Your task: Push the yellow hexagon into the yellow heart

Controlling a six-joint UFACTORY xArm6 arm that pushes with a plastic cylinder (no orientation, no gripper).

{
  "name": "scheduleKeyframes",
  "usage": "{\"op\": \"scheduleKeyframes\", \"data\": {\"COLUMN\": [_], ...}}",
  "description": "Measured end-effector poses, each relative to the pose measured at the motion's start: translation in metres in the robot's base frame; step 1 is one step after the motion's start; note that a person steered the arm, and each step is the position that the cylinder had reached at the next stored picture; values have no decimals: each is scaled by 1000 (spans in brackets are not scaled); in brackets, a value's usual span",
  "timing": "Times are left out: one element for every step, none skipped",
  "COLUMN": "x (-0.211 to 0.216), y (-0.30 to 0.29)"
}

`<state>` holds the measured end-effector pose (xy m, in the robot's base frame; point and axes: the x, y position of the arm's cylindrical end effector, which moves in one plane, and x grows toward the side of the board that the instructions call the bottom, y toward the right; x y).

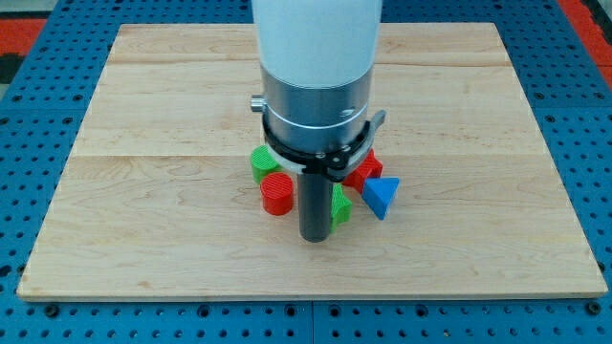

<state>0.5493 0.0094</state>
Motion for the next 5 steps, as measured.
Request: {"op": "scheduleKeyframes", "data": {"x": [0, 40, 61, 49, 6], "y": [16, -3, -55, -128, -179]}}
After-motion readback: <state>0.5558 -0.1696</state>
